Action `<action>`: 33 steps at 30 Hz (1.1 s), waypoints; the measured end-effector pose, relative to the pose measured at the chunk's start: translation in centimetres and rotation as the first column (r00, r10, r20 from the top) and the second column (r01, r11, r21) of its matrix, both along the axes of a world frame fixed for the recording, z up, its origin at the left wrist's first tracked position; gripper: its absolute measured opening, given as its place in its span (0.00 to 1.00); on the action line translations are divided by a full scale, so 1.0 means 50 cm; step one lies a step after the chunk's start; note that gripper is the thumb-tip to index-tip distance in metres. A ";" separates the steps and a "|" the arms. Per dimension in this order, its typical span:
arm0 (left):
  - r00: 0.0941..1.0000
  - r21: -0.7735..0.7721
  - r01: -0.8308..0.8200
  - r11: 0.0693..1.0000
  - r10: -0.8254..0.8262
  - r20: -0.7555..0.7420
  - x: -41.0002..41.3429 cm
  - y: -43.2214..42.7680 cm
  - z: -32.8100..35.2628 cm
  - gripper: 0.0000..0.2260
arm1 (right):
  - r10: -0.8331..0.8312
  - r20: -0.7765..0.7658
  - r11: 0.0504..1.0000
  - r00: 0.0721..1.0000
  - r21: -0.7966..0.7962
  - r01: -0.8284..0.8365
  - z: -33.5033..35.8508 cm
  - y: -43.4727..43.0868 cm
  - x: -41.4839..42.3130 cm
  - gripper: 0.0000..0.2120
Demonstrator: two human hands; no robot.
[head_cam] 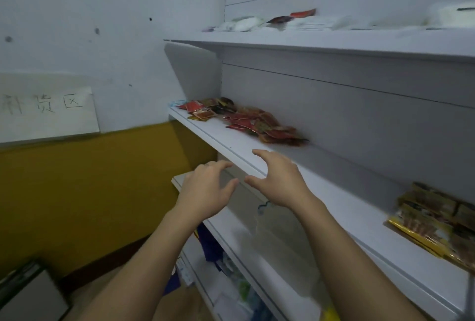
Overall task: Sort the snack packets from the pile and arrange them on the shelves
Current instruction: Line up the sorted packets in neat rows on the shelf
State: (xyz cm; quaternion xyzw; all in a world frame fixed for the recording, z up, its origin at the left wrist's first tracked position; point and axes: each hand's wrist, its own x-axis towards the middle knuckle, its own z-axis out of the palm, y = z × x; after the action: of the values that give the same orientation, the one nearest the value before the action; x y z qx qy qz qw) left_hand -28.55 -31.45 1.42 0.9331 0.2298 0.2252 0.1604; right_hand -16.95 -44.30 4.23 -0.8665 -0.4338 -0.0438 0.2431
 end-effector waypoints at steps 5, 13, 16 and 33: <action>1.000 -0.027 -0.018 0.999 0.017 -0.003 0.062 0.096 -0.015 0.22 | -0.002 0.017 0.999 1.000 -0.033 0.002 -0.008 0.099 0.066 0.33; 0.999 0.005 -0.019 1.000 0.019 -0.043 0.240 0.262 -0.036 0.21 | -0.017 0.028 0.998 0.999 -0.057 0.018 -0.024 0.290 0.258 0.34; 0.996 0.036 -0.012 0.999 0.015 -0.088 0.322 0.329 -0.022 0.22 | -0.042 -0.002 0.997 0.999 -0.066 0.042 -0.017 0.362 0.346 0.33; 0.984 0.062 0.172 0.983 -0.168 -0.065 0.638 0.571 -0.038 0.21 | -0.270 0.014 0.943 0.963 -0.197 0.268 -0.058 0.564 0.650 0.21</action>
State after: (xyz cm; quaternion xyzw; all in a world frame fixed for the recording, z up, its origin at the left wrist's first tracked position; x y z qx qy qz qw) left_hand 3.34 -2.91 -0.50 0.9605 0.1463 0.1905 0.1407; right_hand 15.56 -16.12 1.35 -0.9376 -0.3121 -0.0276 0.1506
